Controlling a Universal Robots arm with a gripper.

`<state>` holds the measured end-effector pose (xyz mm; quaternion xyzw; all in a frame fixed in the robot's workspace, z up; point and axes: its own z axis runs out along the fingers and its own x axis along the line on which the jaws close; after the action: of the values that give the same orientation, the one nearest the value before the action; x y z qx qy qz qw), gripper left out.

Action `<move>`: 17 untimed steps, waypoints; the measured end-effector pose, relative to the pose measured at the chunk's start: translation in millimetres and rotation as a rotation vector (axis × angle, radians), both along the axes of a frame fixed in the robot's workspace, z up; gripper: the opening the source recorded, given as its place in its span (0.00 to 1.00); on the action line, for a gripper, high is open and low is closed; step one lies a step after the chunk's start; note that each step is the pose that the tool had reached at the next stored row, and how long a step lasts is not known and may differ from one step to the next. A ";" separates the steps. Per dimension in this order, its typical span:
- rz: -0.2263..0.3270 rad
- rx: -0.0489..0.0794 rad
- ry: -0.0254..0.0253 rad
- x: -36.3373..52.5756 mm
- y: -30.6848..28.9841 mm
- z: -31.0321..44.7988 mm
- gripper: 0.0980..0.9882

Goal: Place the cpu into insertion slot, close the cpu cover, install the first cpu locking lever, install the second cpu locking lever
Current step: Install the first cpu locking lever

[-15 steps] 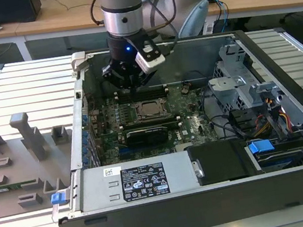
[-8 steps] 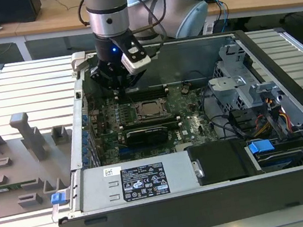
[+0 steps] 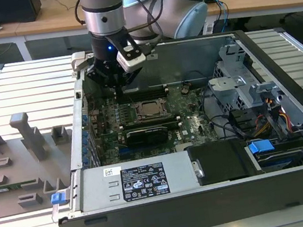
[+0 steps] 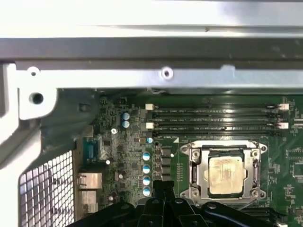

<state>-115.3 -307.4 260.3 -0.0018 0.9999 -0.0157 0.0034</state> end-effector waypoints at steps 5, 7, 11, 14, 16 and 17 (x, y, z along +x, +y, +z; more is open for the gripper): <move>0.000 0.000 0.0000 -0.8 10.9 0.0 0.01; 0.000 0.000 -0.0001 -0.9 15.7 0.0 0.01; 0.000 0.000 0.0000 -0.2 22.2 -0.1 0.01; 0.000 0.000 0.0000 4.2 23.4 -0.2 0.01; 0.000 0.000 -0.0001 8.4 23.9 -0.3 0.01; 0.000 0.000 -0.0001 11.0 24.1 -0.4 0.01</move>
<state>-104.2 -283.3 259.9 -0.0017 0.9999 -0.0157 0.0035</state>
